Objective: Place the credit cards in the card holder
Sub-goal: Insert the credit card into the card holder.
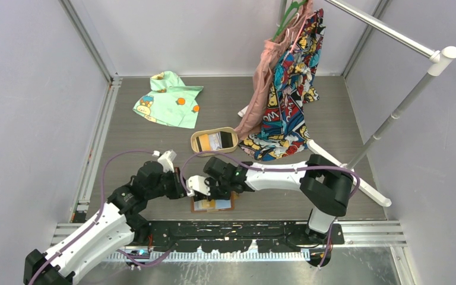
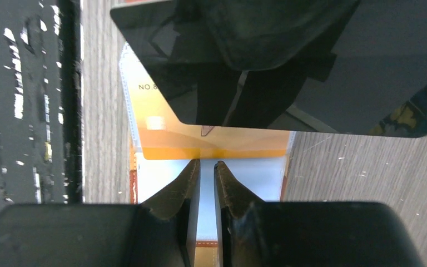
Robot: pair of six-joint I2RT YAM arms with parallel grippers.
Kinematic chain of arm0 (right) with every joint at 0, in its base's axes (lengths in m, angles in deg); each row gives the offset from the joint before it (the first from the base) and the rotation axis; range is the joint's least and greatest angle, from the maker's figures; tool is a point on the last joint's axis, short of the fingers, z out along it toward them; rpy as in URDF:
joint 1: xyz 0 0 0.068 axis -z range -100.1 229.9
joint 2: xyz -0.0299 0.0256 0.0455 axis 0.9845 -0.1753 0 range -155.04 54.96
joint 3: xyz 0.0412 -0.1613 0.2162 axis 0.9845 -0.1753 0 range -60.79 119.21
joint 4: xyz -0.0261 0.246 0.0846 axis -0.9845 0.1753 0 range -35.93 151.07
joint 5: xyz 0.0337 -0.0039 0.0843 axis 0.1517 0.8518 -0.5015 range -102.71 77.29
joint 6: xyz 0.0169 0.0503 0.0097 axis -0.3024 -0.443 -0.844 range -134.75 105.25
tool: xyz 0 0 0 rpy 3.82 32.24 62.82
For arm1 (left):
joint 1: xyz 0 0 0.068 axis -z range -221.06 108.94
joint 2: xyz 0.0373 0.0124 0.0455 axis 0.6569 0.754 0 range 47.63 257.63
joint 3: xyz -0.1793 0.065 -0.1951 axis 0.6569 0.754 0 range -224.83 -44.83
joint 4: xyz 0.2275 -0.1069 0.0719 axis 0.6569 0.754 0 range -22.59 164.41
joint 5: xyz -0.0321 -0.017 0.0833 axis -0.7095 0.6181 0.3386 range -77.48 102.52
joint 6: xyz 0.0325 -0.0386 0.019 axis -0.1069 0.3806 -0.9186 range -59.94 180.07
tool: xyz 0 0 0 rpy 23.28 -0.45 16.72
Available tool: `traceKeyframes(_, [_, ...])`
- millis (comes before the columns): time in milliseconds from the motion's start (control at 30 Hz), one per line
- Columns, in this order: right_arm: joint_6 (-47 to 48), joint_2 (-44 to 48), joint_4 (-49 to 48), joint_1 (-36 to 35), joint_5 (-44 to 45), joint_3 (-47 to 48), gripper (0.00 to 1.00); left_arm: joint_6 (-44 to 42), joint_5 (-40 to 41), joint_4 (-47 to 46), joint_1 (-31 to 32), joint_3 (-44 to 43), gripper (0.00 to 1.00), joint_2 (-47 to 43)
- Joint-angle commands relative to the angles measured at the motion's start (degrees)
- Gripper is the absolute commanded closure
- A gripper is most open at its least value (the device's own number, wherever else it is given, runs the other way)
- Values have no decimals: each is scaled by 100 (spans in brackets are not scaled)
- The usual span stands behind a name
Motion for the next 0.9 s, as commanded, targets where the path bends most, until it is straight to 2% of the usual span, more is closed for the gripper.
traceKeyframes(0, [-375,246,305,431,-1022,413,78,54,-211,-230,-30,-116,100,25])
traceKeyframes(100, [-6,512,936,893,-1828,527,77,290,-376,-572,-26,5,100,10])
traceKeyframes(167, [463,703,1189,1012,-2041,419,76,532,-517,-983,-29,180,100,48])
traceKeyframes(333, [1188,827,1308,997,-2015,135,72,902,-726,-1762,-30,439,100,425])
traceKeyframes(467, [1313,778,1192,794,-1942,1,72,903,-761,-1868,-30,355,100,729])
traceKeyframes(600, [1513,559,1047,514,-1276,-90,72,991,-829,-2094,-25,387,100,941])
traceKeyframes(867, [1812,394,1036,466,-981,-229,74,1000,-853,-2143,-24,427,100,1225])
